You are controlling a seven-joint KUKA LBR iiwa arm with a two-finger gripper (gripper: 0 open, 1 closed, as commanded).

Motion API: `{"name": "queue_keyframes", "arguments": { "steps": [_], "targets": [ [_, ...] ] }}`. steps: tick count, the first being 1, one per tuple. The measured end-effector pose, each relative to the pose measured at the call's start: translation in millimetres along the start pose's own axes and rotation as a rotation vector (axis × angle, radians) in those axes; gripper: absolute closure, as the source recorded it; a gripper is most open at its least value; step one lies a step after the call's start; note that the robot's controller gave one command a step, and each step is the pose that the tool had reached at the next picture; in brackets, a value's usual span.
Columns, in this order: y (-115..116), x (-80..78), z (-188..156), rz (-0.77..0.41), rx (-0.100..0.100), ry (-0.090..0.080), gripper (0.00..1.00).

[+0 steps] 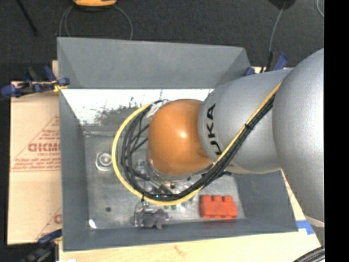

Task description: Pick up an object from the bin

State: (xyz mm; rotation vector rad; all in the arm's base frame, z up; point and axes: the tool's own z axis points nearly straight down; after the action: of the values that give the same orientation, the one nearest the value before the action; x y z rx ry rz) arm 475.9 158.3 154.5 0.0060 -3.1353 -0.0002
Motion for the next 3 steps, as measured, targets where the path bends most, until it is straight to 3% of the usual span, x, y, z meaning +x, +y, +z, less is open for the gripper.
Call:
{"name": "queue_keyframes", "arguments": {
  "steps": [1, 2, 3],
  "targets": [
    [-76, -4.7, 49, -0.057, 0.003, -0.004, 0.0],
    [-83, -3.7, 79, -0.106, -0.005, -0.035, 0.0],
    [-84, -0.3, 79, -0.104, -0.003, -0.02, 1.0]
  ]
}}
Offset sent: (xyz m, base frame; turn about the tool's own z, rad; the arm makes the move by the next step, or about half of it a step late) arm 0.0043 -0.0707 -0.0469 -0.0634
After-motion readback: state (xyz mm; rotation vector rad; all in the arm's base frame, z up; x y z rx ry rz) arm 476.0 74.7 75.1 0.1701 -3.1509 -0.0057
